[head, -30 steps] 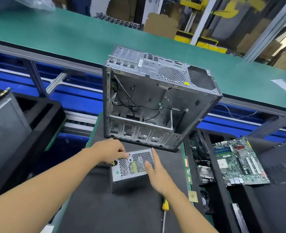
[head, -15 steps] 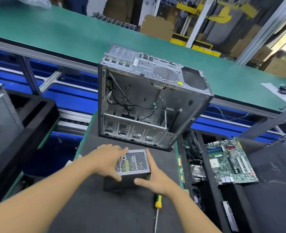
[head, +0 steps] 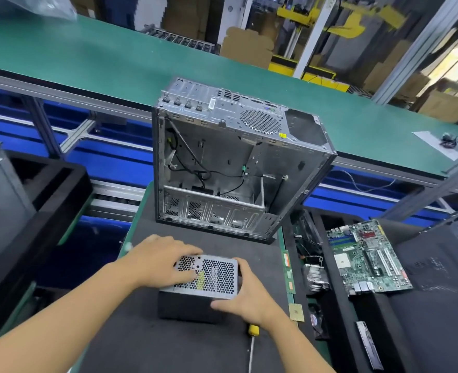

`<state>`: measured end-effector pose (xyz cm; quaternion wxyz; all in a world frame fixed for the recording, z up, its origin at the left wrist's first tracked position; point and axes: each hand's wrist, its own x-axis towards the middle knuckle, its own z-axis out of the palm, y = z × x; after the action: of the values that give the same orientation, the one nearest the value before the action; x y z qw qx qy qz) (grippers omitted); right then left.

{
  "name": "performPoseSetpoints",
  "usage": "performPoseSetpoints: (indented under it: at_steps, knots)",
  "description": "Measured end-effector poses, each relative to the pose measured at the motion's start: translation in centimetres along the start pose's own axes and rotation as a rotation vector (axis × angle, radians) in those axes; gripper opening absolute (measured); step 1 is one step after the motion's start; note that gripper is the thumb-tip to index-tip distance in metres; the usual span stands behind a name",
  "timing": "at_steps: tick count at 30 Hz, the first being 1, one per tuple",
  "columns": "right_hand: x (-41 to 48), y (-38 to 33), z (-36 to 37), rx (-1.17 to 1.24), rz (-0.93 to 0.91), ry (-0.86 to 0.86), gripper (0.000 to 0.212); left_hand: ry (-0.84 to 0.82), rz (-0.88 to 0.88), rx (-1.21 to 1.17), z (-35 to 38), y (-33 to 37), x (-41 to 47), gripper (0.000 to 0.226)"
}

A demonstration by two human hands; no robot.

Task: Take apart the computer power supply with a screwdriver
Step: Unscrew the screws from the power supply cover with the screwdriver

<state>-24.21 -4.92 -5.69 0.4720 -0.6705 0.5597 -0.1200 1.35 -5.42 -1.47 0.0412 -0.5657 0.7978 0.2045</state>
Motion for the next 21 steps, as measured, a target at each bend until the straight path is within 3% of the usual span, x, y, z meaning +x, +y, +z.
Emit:
performPoseSetpoints:
  at_steps: [4, 6, 10, 13, 16, 19, 21]
  knots:
    - [0.3, -0.9, -0.3, 0.077, 0.038, -0.012, 0.082, -0.035, 0.01, 0.125, 0.6, -0.1, 0.1, 0.109]
    - [0.4, -1.2, -0.4, 0.121, 0.05, -0.001, 0.077, -0.099, 0.013, 0.165, 0.5, -0.3, 0.5, 0.117]
    - [0.6, -1.4, 0.1, 0.136, 0.116, -0.051, 0.068, -0.216, 0.021, 0.138, -0.1, -1.1, 1.8, 0.102]
    - [0.8, -0.7, 1.0, 0.097, 0.184, -0.057, 0.069, -0.309, 0.026, 0.023, 0.4, -1.6, 2.6, 0.078]
    - [1.1, 0.3, 1.6, 0.159, 0.235, -0.06, 0.069, -0.228, 0.027, -0.015, 2.1, -1.6, 3.1, 0.06]
    - [1.4, 0.9, 2.3, 0.109, 0.246, -0.042, 0.045, -0.111, 0.012, 0.029, 3.9, -1.6, 3.3, 0.056]
    - [1.6, 1.2, 2.8, 0.038, 0.241, -0.08, 0.041, -0.068, -0.036, 0.008, 5.0, -1.7, 3.3, 0.051]
